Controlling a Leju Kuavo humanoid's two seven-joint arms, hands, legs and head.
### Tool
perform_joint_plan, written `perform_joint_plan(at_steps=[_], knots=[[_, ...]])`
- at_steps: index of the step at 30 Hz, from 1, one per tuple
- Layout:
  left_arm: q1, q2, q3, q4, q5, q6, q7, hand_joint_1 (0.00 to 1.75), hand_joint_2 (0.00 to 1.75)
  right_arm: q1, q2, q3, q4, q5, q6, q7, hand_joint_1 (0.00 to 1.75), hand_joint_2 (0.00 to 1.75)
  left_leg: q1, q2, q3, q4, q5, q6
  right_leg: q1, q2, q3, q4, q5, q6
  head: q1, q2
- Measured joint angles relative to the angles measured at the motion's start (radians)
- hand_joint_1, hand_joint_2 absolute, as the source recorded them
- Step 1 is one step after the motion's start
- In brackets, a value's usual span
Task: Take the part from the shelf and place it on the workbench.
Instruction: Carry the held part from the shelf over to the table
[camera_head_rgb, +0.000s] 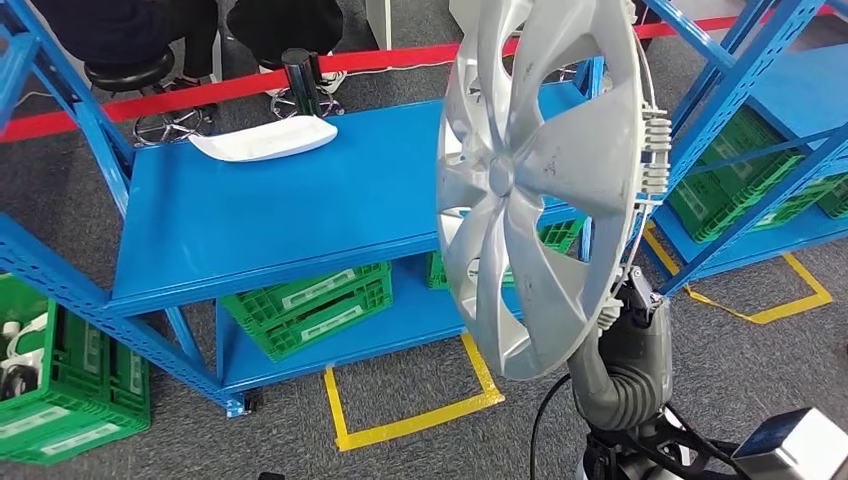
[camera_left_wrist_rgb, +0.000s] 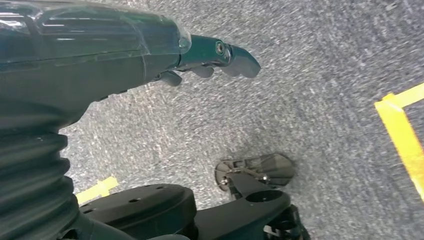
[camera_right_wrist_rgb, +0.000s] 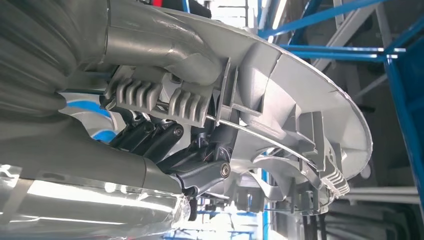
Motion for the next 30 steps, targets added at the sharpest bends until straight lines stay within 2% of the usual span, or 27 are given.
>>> perform_joint_plan(at_steps=[2, 3, 5, 6, 7, 8, 10, 11, 12, 13, 14, 15, 16, 17, 18, 19, 21, 22, 23, 24, 26, 27, 28, 29, 30], knots=[[0.0, -0.005, 0.0, 0.0, -0.001, 0.001, 0.001, 0.0, 1.75, 0.003, -0.002, -0.008, -0.004, -0.005, 0.003, -0.003, 1.75, 1.75, -0.004, 0.0, -0.012, 0.0, 0.014, -0.006, 0.009, 0.002, 0.082, -0.137, 0.027, -0.02, 0.0, 0.0], [0.0, -0.008, 0.0, 0.0, -0.001, 0.002, 0.001, 0.0, 1.75, 0.003, -0.002, -0.012, -0.007, -0.006, 0.003, -0.004, 1.75, 1.75, -0.003, 0.002, -0.016, 0.0, 0.02, -0.011, 0.013, 0.002, 0.1, -0.175, 0.029, -0.027, -0.001, 0.0], [0.001, -0.01, 0.0, 0.0, -0.002, 0.003, 0.001, 0.0, 1.75, 0.005, -0.003, -0.016, -0.011, -0.006, 0.004, -0.005, 1.75, 1.75, 0.0, 0.004, -0.025, -0.002, 0.035, -0.024, 0.018, 0.003, 0.1, -0.196, 0.036, -0.03, 0.0, 0.0], [0.001, -0.011, 0.0, 0.0, -0.002, 0.003, 0.002, 0.0, 1.75, 0.005, -0.004, -0.018, -0.012, -0.007, 0.004, -0.006, 1.75, 1.75, 0.001, 0.005, -0.029, 0.0, 0.032, -0.029, 0.017, 0.0, 0.096, -0.202, 0.045, -0.031, 0.001, 0.0], [0.002, -0.011, 0.0, 0.0, -0.002, 0.003, 0.003, 0.0, 1.75, 0.005, -0.004, -0.018, -0.013, -0.008, 0.004, -0.007, 1.75, 1.75, 0.001, 0.005, -0.036, 0.012, 0.015, -0.034, 0.015, -0.002, 0.09, -0.209, 0.056, -0.034, -0.001, 0.0], [0.002, -0.011, 0.0, 0.0, -0.002, 0.003, 0.004, 0.0, 1.75, 0.006, -0.005, -0.019, -0.014, -0.01, 0.004, -0.008, 1.75, 1.75, 0.002, 0.004, -0.047, 0.04, -0.019, -0.039, 0.012, -0.004, 0.082, -0.215, 0.067, -0.037, -0.005, 0.0], [0.001, -0.011, 0.0, 0.0, -0.002, 0.003, 0.007, 0.0, 1.75, 0.011, -0.005, -0.023, -0.014, -0.015, 0.004, -0.011, 1.75, 1.75, 0.006, 0.003, -0.076, 0.146, -0.113, -0.048, 0.011, -0.007, 0.061, -0.214, 0.084, -0.041, -0.017, 0.0], [0.001, -0.011, 0.0, 0.0, -0.002, 0.002, 0.009, 0.0, 1.75, 0.014, -0.005, -0.025, -0.014, -0.017, 0.004, -0.013, 1.75, 1.75, 0.008, 0.002, -0.088, 0.204, -0.144, -0.052, 0.011, -0.008, 0.047, -0.211, 0.092, -0.041, -0.022, 0.0], [0.001, -0.011, 0.0, 0.0, -0.002, 0.002, 0.011, 0.0, 1.75, 0.018, -0.006, -0.026, -0.014, -0.018, 0.004, -0.013, 1.75, 1.75, 0.01, 0.002, -0.091, 0.244, -0.154, -0.056, 0.011, -0.009, 0.033, -0.206, 0.1, -0.04, -0.026, 0.0], [0.001, -0.011, 0.0, 0.0, -0.002, 0.002, 0.014, 0.0, 1.75, 0.021, -0.006, -0.026, -0.013, -0.019, 0.004, -0.014, 1.75, 1.75, 0.012, 0.003, -0.081, 0.256, -0.141, -0.06, 0.01, -0.01, 0.017, -0.2, 0.107, -0.038, -0.029, 0.0], [0.001, -0.011, 0.0, 0.0, -0.002, 0.002, 0.016, 0.0, 1.75, 0.022, -0.006, -0.027, -0.013, -0.02, 0.004, -0.014, 1.75, 1.75, 0.014, 0.003, -0.054, 0.234, -0.113, -0.063, 0.009, -0.01, 0.002, -0.192, 0.113, -0.035, -0.031, 0.0], [0.001, -0.011, 0.0, 0.0, -0.002, 0.002, 0.017, 0.0, 1.75, 0.023, -0.006, -0.027, -0.013, -0.021, 0.004, -0.015, 1.75, 1.75, 0.016, 0.003, -0.013, 0.184, -0.085, -0.065, 0.008, -0.009, -0.013, -0.183, 0.117, -0.032, -0.034, 0.0], [0.0, -0.011, 0.0, 0.0, -0.002, 0.002, 0.018, 0.0, 1.75, 0.024, -0.006, -0.028, -0.013, -0.022, 0.004, -0.016, 1.75, 1.75, 0.018, 0.003, 0.036, 0.118, -0.073, -0.065, 0.008, -0.009, -0.027, -0.172, 0.12, -0.028, -0.037, 0.0], [-0.001, -0.011, 0.0, 0.0, -0.002, 0.001, 0.018, 0.0, 1.75, 0.026, -0.006, -0.029, -0.014, -0.023, 0.005, -0.016, 1.75, 1.75, 0.018, 0.002, 0.076, 0.059, -0.073, -0.063, 0.008, -0.009, -0.037, -0.161, 0.123, -0.023, -0.039, 0.0], [-0.001, -0.011, 0.0, 0.0, -0.003, 0.001, 0.017, 0.0, 1.75, 0.027, -0.006, -0.03, -0.014, -0.025, 0.005, -0.017, 1.75, 1.75, 0.017, 0.001, 0.101, 0.016, -0.082, -0.058, 0.009, -0.009, -0.045, -0.153, 0.126, -0.017, -0.04, 0.0], [-0.001, -0.01, 0.0, 0.0, -0.003, 0.001, 0.017, 0.0, 1.75, 0.029, -0.006, -0.031, -0.014, -0.025, 0.006, -0.017, 1.75, 1.75, 0.015, 0.0, 0.111, -0.005, -0.092, -0.051, 0.009, -0.009, -0.05, -0.148, 0.131, -0.012, -0.04, 0.0], [0.0, -0.01, 0.0, 0.0, -0.004, 0.001, 0.017, 0.0, 1.75, 0.032, -0.006, -0.033, -0.014, -0.026, 0.006, -0.017, 1.75, 1.75, 0.013, 0.0, 0.1, -0.012, -0.084, -0.031, 0.007, -0.008, -0.056, -0.145, 0.138, 0.002, -0.038, 0.0], [0.0, -0.01, 0.0, 0.0, -0.004, 0.001, 0.017, 0.0, 1.75, 0.033, -0.006, -0.033, -0.014, -0.026, 0.006, -0.018, 1.75, 1.75, 0.013, 0.0, 0.094, -0.013, -0.076, -0.02, 0.005, -0.006, -0.062, -0.136, 0.124, 0.008, -0.037, 0.0], [-0.001, -0.01, 0.0, 0.0, -0.004, 0.001, 0.017, 0.0, 1.75, 0.034, -0.007, -0.033, -0.014, -0.026, 0.007, -0.018, 1.75, 1.75, 0.014, 0.001, 0.085, -0.015, -0.067, -0.01, 0.003, -0.005, -0.071, -0.11, 0.093, 0.014, -0.035, 0.0], [-0.002, -0.01, 0.0, 0.0, -0.004, 0.001, 0.016, 0.0, 1.75, 0.035, -0.007, -0.033, -0.014, -0.026, 0.007, -0.018, 1.75, 1.75, 0.015, 0.002, 0.076, -0.015, -0.057, -0.003, 0.001, -0.003, -0.084, -0.065, 0.048, 0.02, -0.031, 0.0], [-0.001, -0.009, 0.0, 0.0, -0.004, 0.001, 0.015, 0.0, 1.75, 0.036, -0.007, -0.034, -0.014, -0.027, 0.007, -0.018, 1.75, 1.75, 0.012, 0.002, 0.055, -0.014, -0.039, 0.004, 0.0, -0.003, -0.109, 0.059, -0.04, 0.026, -0.02, 0.0], [-0.001, -0.009, 0.0, 0.0, -0.004, 0.001, 0.013, 0.0, 1.75, 0.036, -0.007, -0.034, -0.014, -0.027, 0.007, -0.018, 1.75, 1.75, 0.011, 0.003, 0.043, -0.014, -0.03, 0.004, 0.0, -0.003, -0.113, 0.106, -0.059, 0.027, -0.017, 0.0], [-0.001, -0.009, 0.0, 0.0, -0.003, 0.001, 0.011, 0.0, 1.75, 0.037, -0.007, -0.033, -0.014, -0.027, 0.008, -0.018, 1.75, 1.75, 0.01, 0.003, 0.032, -0.013, -0.022, 0.003, 0.0, -0.002, -0.104, 0.123, -0.056, 0.027, -0.014, 0.0], [-0.001, -0.008, 0.0, 0.0, -0.002, 0.001, 0.01, 0.0, 1.75, 0.038, -0.007, -0.033, -0.014, -0.027, 0.009, -0.019, 1.75, 1.75, 0.009, 0.003, 0.022, -0.012, -0.014, 0.001, 0.0, -0.002, -0.078, 0.103, -0.036, 0.024, -0.01, 0.0], [-0.001, -0.008, 0.0, 0.0, -0.001, 0.0, 0.009, 0.0, 1.75, 0.038, -0.006, -0.033, -0.014, -0.027, 0.01, -0.02, 1.75, 1.75, 0.008, 0.003, 0.013, -0.012, -0.006, -0.001, 0.001, -0.002, -0.036, 0.048, -0.007, 0.02, -0.008, 0.0]])
